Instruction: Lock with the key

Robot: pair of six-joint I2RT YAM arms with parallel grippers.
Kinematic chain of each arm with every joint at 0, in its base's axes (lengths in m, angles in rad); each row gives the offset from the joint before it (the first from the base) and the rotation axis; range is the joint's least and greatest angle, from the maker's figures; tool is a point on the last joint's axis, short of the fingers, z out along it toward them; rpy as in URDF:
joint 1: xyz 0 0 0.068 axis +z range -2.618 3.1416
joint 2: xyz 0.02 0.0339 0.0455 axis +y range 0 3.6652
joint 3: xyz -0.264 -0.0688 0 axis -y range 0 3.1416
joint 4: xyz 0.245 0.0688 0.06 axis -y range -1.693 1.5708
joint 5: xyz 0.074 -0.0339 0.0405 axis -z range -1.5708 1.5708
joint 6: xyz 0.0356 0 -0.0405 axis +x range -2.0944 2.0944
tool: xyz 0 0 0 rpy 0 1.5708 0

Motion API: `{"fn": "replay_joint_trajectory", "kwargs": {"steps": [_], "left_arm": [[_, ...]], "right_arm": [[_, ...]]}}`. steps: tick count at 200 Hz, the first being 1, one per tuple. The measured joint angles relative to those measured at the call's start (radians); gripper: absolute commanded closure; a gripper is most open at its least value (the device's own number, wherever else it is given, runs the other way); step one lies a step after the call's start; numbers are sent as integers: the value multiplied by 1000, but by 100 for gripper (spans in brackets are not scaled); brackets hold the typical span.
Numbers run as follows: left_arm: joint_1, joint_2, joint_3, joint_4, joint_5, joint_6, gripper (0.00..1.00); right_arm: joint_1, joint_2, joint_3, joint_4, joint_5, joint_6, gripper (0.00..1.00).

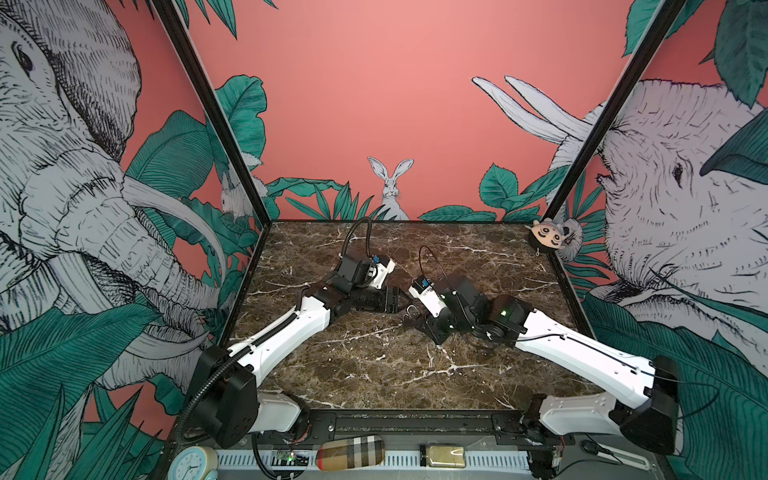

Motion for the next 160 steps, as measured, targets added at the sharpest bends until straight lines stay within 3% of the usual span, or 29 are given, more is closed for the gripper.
{"fn": "replay_joint_trajectory", "kwargs": {"steps": [53, 108, 160], "left_arm": [[23, -16, -57, 77, 71, -45, 27], [129, -71, -170, 213, 147, -143, 26], [133, -142, -174, 297, 199, -180, 24]], "right_arm": [[-16, -18, -2, 1, -2, 0, 91], [-21, -18, -5, 1, -7, 0, 91], [-28, -14, -5, 3, -21, 0, 91]]}}
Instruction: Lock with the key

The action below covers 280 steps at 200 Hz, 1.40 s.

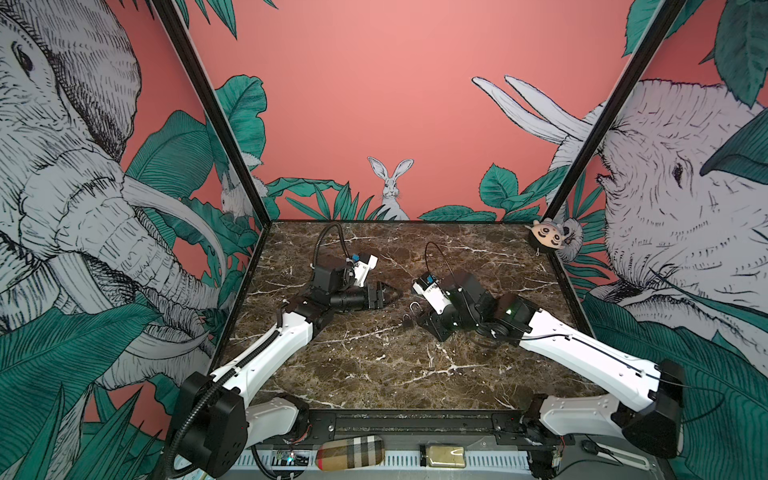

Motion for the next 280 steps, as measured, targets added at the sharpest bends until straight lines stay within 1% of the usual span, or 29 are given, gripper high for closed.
{"fn": "replay_joint_trajectory", "kwargs": {"steps": [47, 89, 121, 157, 189, 210, 240, 280], "left_arm": [[-9, 15, -18, 62, 31, -31, 32], [-49, 36, -18, 62, 34, -31, 40], [-69, 38, -18, 56, 34, -18, 44], [-71, 38, -18, 38, 32, -7, 57], [-72, 38, -18, 27, 32, -3, 58], [-72, 38, -18, 19, 32, 0, 61], [-72, 37, -18, 8, 27, 6, 69], [-72, 37, -18, 3, 21, 11, 71]], "right_arm": [[0, 26, 0, 14, -21, 0, 91], [0, 50, 0, 30, -35, 2, 91], [0, 66, 4, 32, -37, 4, 91], [-1, 80, 26, 31, -37, 3, 91], [-2, 97, 54, 33, -38, -3, 91], [-3, 108, 63, 32, -40, -5, 91], [-7, 116, 63, 29, -42, -7, 91], [-7, 116, 63, 29, -42, -7, 90]]}}
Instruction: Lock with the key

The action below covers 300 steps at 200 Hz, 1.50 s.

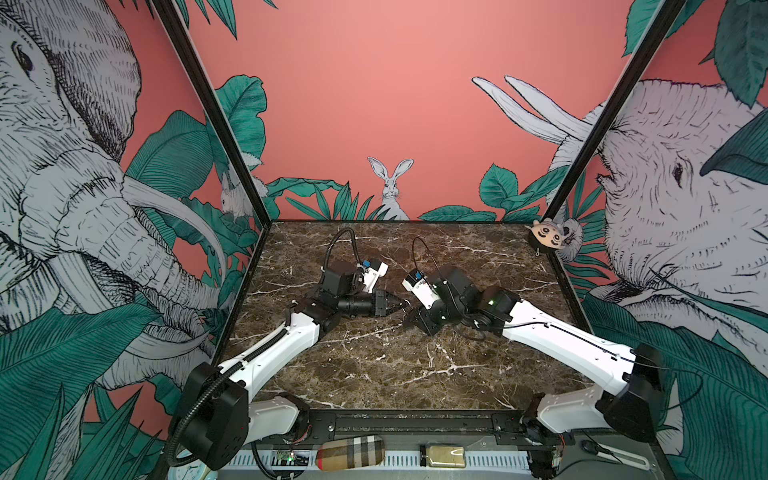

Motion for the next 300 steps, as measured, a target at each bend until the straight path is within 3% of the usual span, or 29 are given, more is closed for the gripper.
{"fn": "replay_joint_trajectory", "kwargs": {"steps": [52, 171, 300], "left_arm": [[0, 0, 0, 0, 0, 3, 79], [0, 0, 8, -1, -5, 4, 82], [0, 0, 16, -11, -15, 4, 93]], "right_arm": [[0, 0, 0, 0, -5, 0, 90], [0, 0, 0, 0, -19, 0, 90], [-1, 0, 0, -2, -20, 0, 89]]}}
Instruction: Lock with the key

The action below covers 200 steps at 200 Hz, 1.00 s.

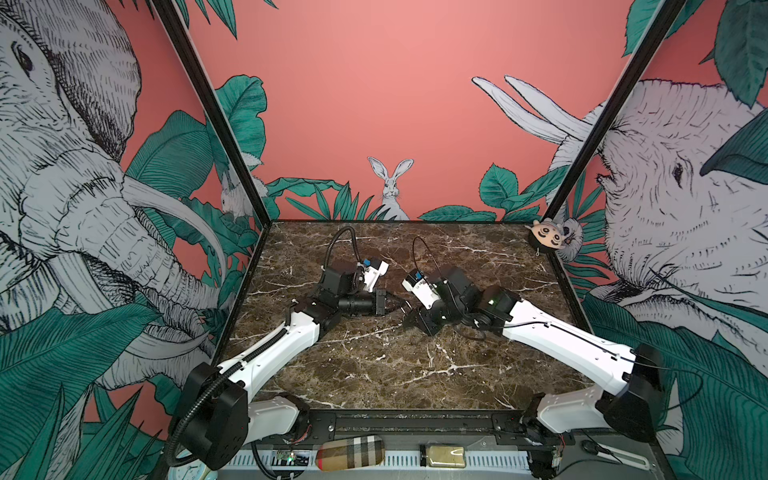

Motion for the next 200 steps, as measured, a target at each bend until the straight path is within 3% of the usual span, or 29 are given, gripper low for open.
{"fn": "replay_joint_trajectory", "kwargs": {"steps": [117, 200], "left_arm": [[-4, 4, 75, -101, -37, 33, 100], [-5, -3, 122, -182, -69, 91, 100]], "right_arm": [[0, -2, -4, 34, 13, 4, 72], [-6, -45, -54, 79, 25, 29, 50]]}}
